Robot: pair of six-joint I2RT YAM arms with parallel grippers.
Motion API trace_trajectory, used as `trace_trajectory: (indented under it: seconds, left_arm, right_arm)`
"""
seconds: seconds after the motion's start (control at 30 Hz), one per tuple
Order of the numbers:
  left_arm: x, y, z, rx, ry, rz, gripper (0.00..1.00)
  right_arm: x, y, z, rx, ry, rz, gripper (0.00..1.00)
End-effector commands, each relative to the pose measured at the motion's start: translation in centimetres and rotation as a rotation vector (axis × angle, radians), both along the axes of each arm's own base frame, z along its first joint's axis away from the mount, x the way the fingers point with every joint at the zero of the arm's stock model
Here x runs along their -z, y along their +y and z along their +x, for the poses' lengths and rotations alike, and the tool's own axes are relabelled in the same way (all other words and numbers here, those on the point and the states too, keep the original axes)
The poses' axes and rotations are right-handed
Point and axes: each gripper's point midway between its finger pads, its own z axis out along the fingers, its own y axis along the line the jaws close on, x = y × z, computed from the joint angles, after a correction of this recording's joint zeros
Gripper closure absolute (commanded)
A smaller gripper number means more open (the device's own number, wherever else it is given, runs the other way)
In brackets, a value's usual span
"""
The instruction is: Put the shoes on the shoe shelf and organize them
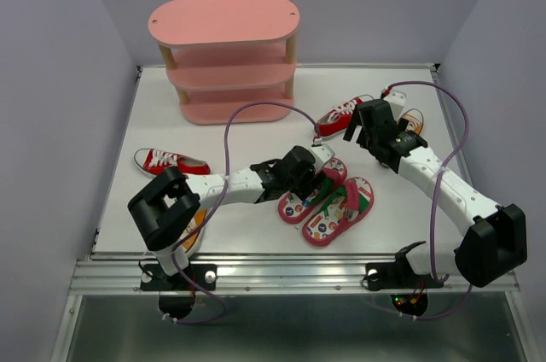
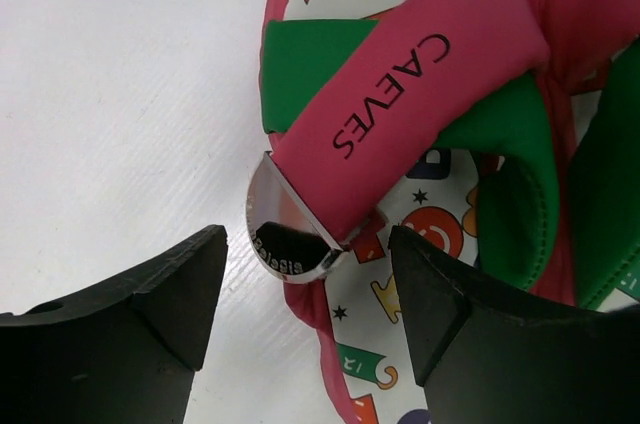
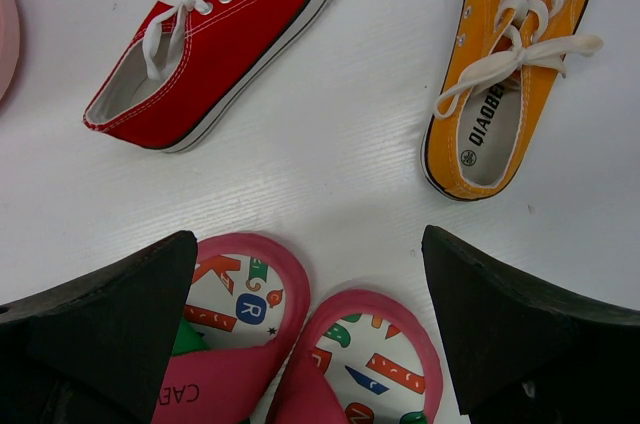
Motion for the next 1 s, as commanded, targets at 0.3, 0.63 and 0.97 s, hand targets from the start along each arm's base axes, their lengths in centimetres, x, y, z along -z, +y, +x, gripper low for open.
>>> trace_trajectory:
  seconds: [0.3, 0.63, 0.97]
  left_arm:
    - [-0.3, -1.7, 2.3, 0.016, 0.031, -0.105, 0.43]
    - [-3.0, -1.0, 3.1, -0.009, 0.010, -0.153, 1.00]
    - [-12.2, 3.5, 4.3, -0.106, -0.055, -0.265, 1.00]
  right_arm:
    - [-1.5, 0.6, 1.1, 0.009, -0.056, 0.040, 0.00]
    - [-1.8, 0.7, 1.3, 0.007, -0.061, 0.040, 0.00]
    - [-2.4, 0.4, 1.5, 0.017, -0.076, 0.026, 0.00]
